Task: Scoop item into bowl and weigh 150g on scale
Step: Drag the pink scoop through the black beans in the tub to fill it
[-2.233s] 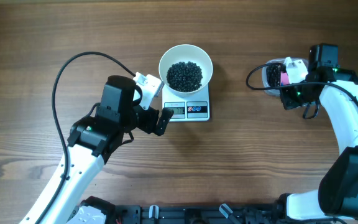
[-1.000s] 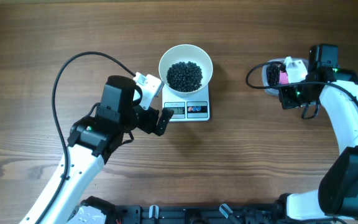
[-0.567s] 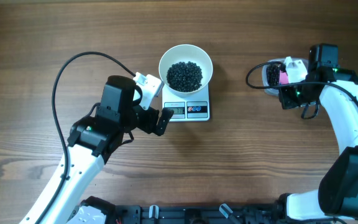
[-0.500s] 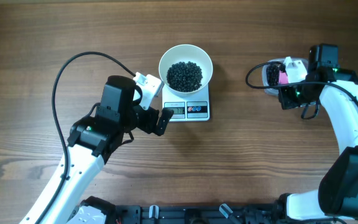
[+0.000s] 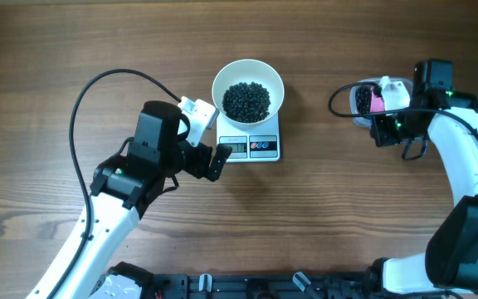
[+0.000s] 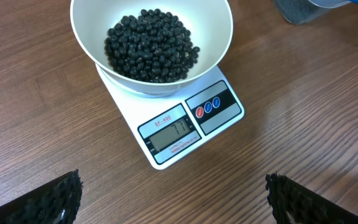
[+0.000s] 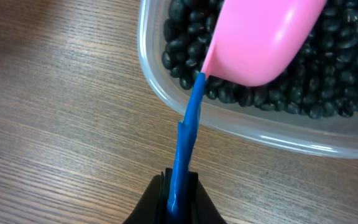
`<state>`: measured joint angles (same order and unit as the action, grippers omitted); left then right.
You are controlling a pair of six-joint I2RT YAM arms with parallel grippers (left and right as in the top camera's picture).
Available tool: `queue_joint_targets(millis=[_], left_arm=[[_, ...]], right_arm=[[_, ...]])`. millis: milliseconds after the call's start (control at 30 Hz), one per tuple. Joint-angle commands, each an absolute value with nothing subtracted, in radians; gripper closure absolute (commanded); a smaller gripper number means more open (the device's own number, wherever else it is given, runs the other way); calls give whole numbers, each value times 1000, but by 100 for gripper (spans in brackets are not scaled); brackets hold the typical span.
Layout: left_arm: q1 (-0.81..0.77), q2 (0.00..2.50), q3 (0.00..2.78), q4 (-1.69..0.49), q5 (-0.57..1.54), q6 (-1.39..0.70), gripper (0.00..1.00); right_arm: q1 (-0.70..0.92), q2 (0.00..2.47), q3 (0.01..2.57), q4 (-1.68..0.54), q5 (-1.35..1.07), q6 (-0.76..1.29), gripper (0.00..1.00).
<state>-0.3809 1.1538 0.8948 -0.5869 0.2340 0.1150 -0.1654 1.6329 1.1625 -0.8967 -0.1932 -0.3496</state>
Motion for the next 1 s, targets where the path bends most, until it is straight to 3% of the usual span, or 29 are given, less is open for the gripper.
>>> queue_joint_targets(millis=[0, 300, 967], left_arm=[[-384, 1161, 890, -588, 243, 126, 0], [-384, 1161, 890, -588, 243, 126, 0], [-384, 1161, 890, -587, 243, 126, 0]], right_arm=[[-188, 1651, 1174, -915, -267, -310, 96], [-246, 1651, 1174, -911, -445, -315, 96], [-266, 1652, 1171, -890, -464, -283, 96]])
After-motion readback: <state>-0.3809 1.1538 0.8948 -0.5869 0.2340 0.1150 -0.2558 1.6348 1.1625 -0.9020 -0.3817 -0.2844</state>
